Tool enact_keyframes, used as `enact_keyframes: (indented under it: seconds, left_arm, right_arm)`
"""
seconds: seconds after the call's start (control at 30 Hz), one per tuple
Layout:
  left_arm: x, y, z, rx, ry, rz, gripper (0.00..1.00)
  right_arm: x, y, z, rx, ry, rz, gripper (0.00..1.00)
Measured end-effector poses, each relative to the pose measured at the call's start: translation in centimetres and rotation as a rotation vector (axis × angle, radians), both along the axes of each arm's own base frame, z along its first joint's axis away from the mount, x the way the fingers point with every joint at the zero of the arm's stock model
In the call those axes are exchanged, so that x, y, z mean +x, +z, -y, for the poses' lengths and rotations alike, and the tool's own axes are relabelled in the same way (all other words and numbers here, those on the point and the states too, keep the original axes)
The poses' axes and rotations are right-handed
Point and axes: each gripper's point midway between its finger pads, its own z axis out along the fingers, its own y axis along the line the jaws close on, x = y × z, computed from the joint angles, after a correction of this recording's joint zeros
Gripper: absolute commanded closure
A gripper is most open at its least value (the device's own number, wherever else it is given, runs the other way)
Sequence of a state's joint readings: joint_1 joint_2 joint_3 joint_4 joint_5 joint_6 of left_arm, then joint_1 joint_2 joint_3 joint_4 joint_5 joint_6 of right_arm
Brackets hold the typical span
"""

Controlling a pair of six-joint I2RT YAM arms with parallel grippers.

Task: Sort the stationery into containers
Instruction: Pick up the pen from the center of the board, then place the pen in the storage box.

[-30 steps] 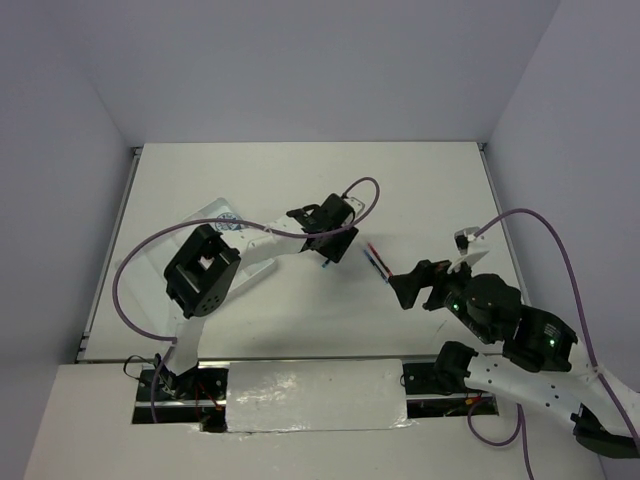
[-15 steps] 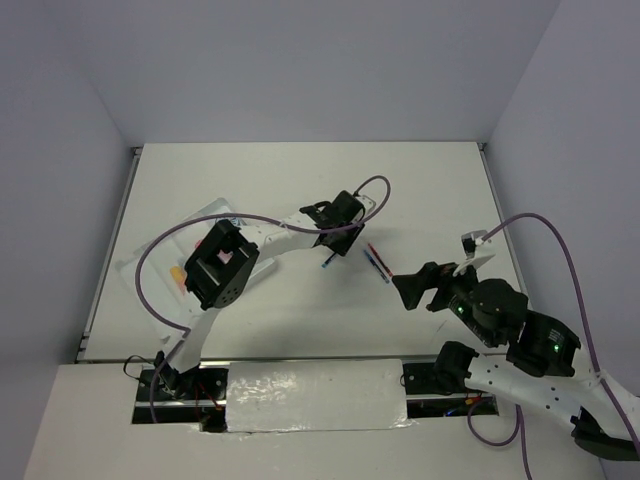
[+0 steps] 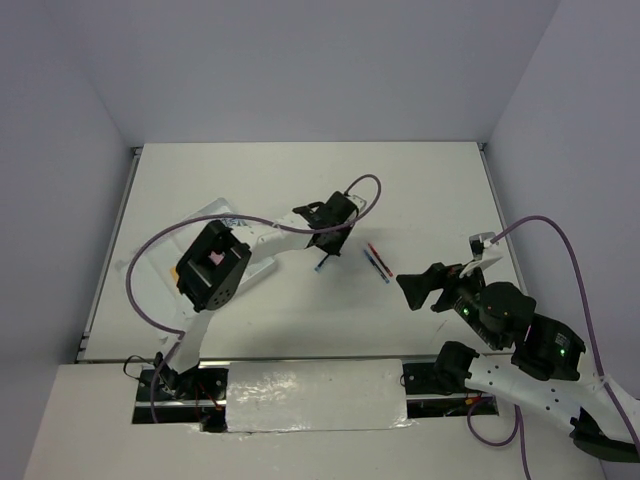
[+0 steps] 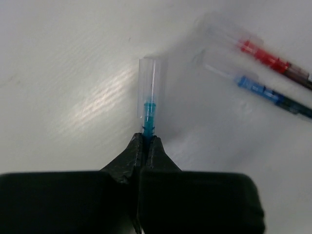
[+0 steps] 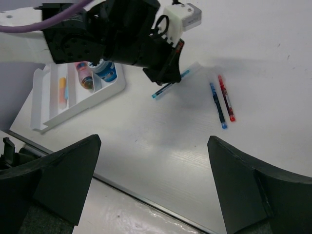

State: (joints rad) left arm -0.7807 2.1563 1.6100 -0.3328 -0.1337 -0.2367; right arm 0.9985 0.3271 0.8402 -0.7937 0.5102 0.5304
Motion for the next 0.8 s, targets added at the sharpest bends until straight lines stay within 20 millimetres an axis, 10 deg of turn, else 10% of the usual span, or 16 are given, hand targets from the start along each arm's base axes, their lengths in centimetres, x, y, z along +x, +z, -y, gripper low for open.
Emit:
enact_keyframes:
  seconds: [0.13,0.23,0.43,0.57,0.8]
  left_arm:
    - [-0.4,3.6,-2.8,-0.016,0.120,0.002,1.00]
    - [1.8,10.6,-7.5,-0.080,0.320,0.101,1.00]
    - [2.3,21.8,-28.8,-0.218,0.915,0.320,1.00]
    - [-5.9,19.6,-43.3,-0.143,1.328,0.311,1.00]
    - [-15.7,12.9,-51.7,-0.040,1.663,0.118,1.00]
  right_arm:
    - [0.0,0.0,0.0,0.000,0.001,0.000,0.02]
    - [0.0,0.0,0.0,-0.003,0.003,0.001,0.02]
    - [-0.1,-0.1,-0.3,-0.009,0.021,0.008,0.02]
    - [0.0,-0.9,-1.1,-0.014,0.050,0.013,0.02]
    - [0.1,-2.2,-3.5,-0.051,0.135,0.002,0.02]
